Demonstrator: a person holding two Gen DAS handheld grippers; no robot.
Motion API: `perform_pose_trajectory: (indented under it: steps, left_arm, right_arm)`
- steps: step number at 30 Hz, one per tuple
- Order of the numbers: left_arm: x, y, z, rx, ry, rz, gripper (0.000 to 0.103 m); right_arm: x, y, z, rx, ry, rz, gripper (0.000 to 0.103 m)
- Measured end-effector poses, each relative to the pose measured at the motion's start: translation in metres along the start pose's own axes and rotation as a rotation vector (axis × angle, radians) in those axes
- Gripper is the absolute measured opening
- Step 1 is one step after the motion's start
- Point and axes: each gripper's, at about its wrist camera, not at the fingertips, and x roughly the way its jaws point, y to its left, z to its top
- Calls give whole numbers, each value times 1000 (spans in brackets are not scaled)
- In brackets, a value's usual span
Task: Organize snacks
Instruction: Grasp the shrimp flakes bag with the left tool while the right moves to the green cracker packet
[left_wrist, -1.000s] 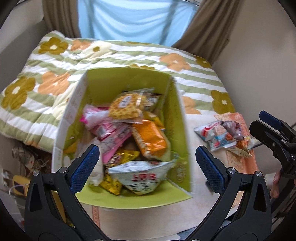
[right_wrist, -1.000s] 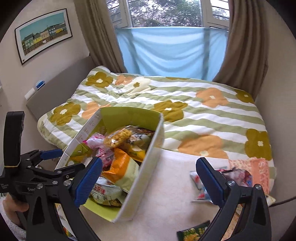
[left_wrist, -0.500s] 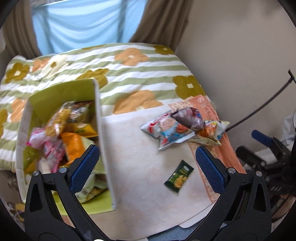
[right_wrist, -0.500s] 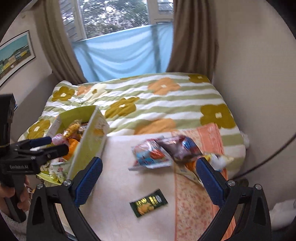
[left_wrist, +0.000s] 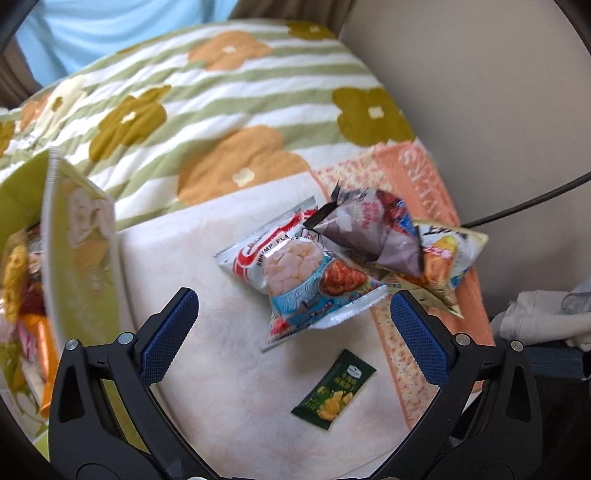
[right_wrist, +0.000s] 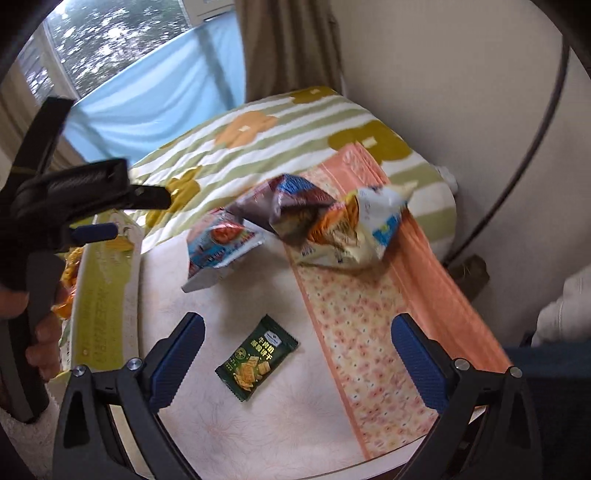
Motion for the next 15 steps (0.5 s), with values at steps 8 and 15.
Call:
perform_pose_trajectory:
  steps: [8, 15]
  left_arm:
    - [64, 5, 22, -43, 73, 28, 103]
    - [95, 13, 25, -18, 130, 55, 103]
  right_arm:
    - [42, 12, -19, 108, 43, -46, 101]
    - [67, 23, -31, 124, 91, -78, 101]
